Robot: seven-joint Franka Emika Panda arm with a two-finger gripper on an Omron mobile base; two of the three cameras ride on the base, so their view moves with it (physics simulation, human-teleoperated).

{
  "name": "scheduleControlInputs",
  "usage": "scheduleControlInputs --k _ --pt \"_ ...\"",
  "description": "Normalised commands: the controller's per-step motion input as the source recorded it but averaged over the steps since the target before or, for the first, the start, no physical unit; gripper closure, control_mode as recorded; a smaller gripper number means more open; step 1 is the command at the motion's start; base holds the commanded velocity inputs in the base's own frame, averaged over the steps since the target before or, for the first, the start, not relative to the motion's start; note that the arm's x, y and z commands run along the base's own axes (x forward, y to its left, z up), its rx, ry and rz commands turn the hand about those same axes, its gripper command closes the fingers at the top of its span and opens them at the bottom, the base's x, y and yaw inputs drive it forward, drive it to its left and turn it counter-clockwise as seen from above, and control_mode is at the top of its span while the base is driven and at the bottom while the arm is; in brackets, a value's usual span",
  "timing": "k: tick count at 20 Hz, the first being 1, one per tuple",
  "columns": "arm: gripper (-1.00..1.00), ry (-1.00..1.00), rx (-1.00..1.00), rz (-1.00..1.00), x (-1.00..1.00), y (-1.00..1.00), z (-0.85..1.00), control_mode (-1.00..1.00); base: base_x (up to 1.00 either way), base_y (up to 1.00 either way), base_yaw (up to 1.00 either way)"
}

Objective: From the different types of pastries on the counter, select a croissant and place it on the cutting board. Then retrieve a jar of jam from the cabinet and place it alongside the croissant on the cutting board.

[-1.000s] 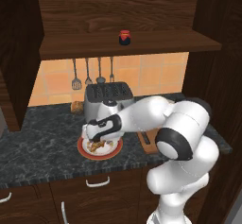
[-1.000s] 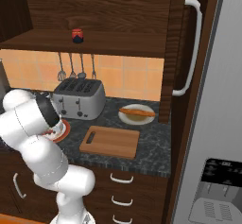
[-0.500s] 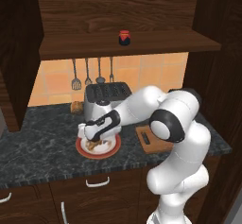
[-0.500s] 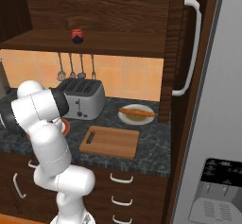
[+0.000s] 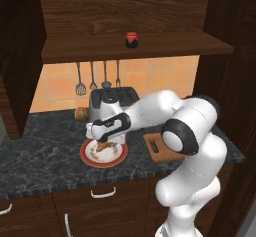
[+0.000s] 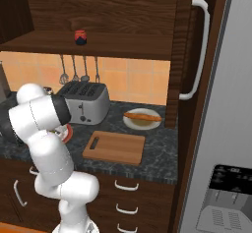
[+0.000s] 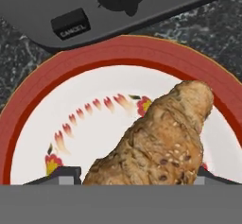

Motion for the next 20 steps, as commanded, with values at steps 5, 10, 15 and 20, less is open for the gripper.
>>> scheduleControlInputs --k 5,10,15,20 --pt "1.0 0.0 0.0 -0.11 -0.23 -0.53 0.0 -1.0 0.0 0.0 0.0" --pt "1.0 -0.03 0.0 -0.01 -0.02 -0.76 0.1 -1.0 0.0 0.0 0.0" --pt "1.0 0.0 0.0 0.0 0.0 -0.92 0.13 -1.0 0.0 0.0 0.0" --pt "1.0 0.0 0.0 0.0 0.0 -0.97 0.04 -1.0 0.0 0.0 0.0"
